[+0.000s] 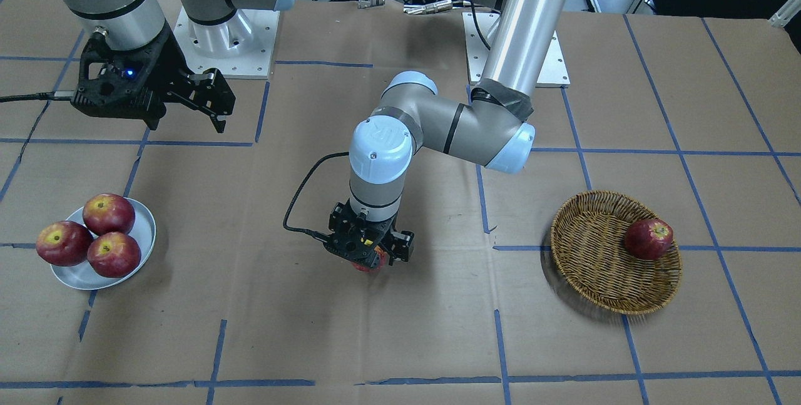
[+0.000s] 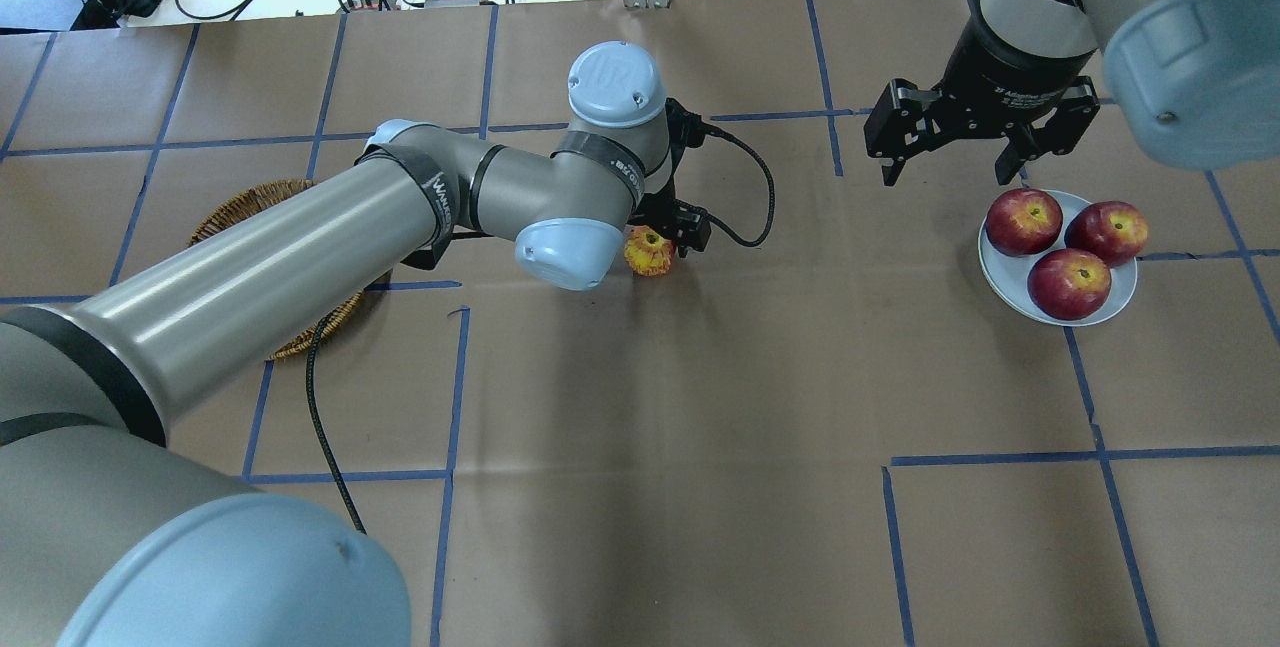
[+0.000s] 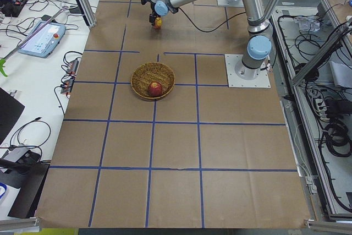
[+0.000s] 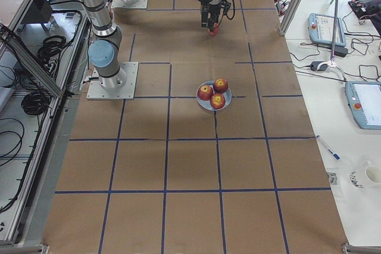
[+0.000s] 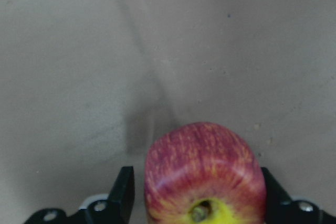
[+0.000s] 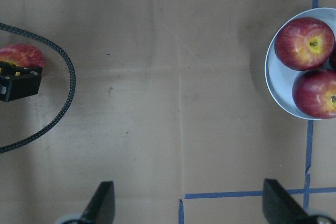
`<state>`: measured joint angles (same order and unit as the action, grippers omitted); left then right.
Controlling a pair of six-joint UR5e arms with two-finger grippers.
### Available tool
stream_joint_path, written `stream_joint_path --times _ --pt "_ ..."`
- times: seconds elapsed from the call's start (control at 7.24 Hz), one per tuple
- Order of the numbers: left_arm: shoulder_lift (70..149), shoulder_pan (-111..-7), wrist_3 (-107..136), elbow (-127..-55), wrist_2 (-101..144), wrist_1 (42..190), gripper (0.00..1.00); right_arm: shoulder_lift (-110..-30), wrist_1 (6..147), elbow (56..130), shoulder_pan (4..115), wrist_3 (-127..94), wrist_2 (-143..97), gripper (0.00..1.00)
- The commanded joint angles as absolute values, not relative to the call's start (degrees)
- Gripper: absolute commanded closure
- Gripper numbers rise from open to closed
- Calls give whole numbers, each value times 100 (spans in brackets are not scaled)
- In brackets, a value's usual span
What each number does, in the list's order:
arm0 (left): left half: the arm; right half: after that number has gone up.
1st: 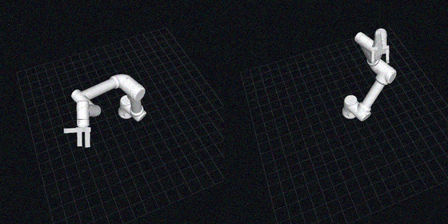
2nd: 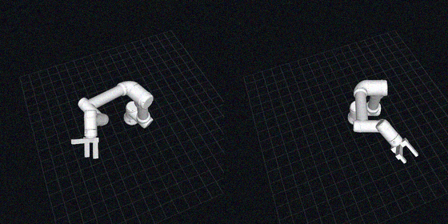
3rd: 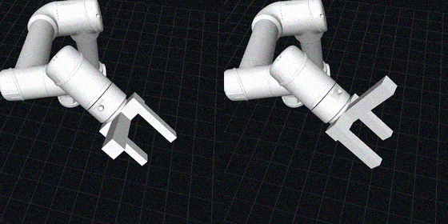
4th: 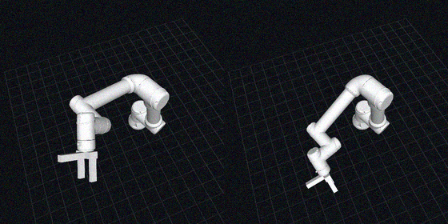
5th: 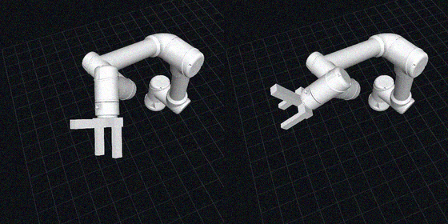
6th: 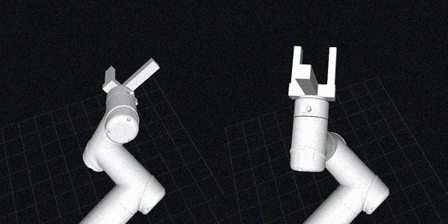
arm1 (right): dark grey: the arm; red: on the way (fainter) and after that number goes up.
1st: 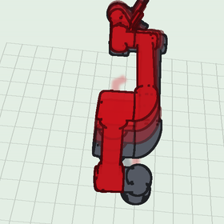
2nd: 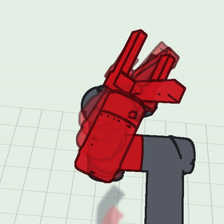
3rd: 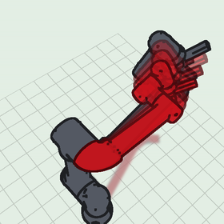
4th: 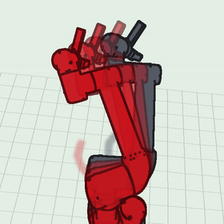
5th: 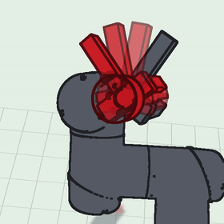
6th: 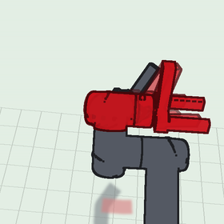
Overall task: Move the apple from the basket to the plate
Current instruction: 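Carry the apple with the left gripper toward the table center and set it down, then open the left gripper and raise it back over the basket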
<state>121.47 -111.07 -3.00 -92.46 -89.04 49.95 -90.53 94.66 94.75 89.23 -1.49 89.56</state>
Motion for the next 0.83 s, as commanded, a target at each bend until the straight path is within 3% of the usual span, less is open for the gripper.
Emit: stream_joint_path --times 0.0,0.69 --pt "11605 -11057 -360 -9010 -8903 5725 1 -9053 9466 9475 8921 -149 8947 0" --pt "9523 -9706 -1099 -8921 -8851 8607 1 -9053 9475 9422 8947 -184 8938 0"
